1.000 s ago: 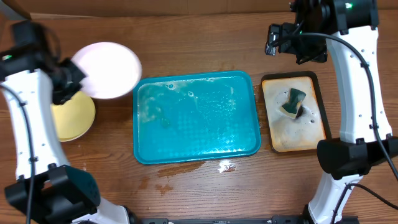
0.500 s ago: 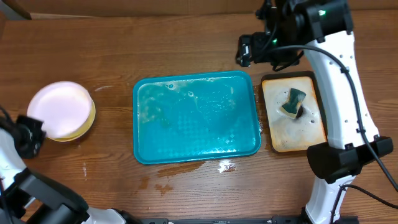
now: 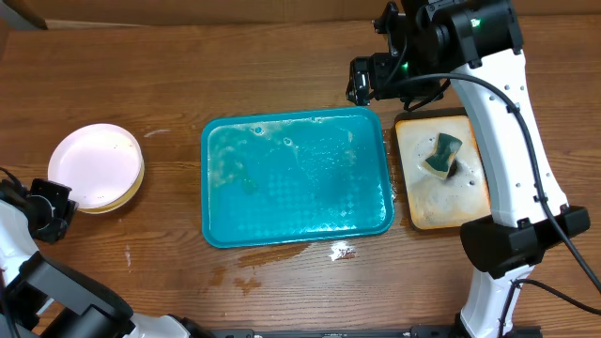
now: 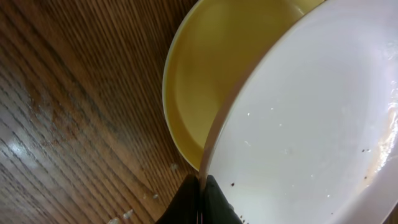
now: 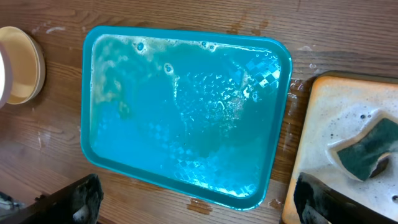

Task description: Clean dirty plates on tray and stack at the side

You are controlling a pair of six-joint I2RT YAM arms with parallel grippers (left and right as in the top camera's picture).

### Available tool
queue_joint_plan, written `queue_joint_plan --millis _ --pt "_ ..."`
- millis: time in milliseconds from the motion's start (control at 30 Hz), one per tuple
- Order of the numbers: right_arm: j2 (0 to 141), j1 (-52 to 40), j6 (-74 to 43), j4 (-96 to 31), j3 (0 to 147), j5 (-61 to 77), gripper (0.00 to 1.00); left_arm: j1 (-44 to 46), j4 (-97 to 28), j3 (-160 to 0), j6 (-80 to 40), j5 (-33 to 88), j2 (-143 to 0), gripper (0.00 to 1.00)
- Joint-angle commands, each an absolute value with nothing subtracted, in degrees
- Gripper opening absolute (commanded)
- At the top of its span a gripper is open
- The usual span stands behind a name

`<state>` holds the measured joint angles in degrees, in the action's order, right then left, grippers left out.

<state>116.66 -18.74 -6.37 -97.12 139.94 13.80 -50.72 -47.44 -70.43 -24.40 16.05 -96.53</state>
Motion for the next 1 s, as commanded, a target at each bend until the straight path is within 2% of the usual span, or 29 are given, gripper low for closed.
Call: queue_joint_plan --millis 0,600,867,900,967 --pt "115.63 -18.81 -5.93 -97.06 140.81 15.20 1.00 -50.74 -46.96 -70.48 -24.47 14.63 -96.27 0.04" --pt "115.63 -18.81 -5.93 -97.06 140.81 15.57 1.00 -50.98 -42.59 -70.61 -24.62 13.30 -104.57 0.04" --pt "115.63 -18.81 -5.93 -97.06 140.81 16.43 1.00 -50.98 -39.99 -70.61 -24.67 12.86 -104.60 0.08" --pt "115.63 -18.81 -5.93 -97.06 140.81 16.43 1.00 -50.98 -39.92 -70.61 -24.67 12.86 -104.60 0.09" --pt "115.63 -18.81 -5.91 -97.06 140.81 16.40 1.00 -50.96 -39.53 -70.61 -24.67 12.88 -104.60 0.24"
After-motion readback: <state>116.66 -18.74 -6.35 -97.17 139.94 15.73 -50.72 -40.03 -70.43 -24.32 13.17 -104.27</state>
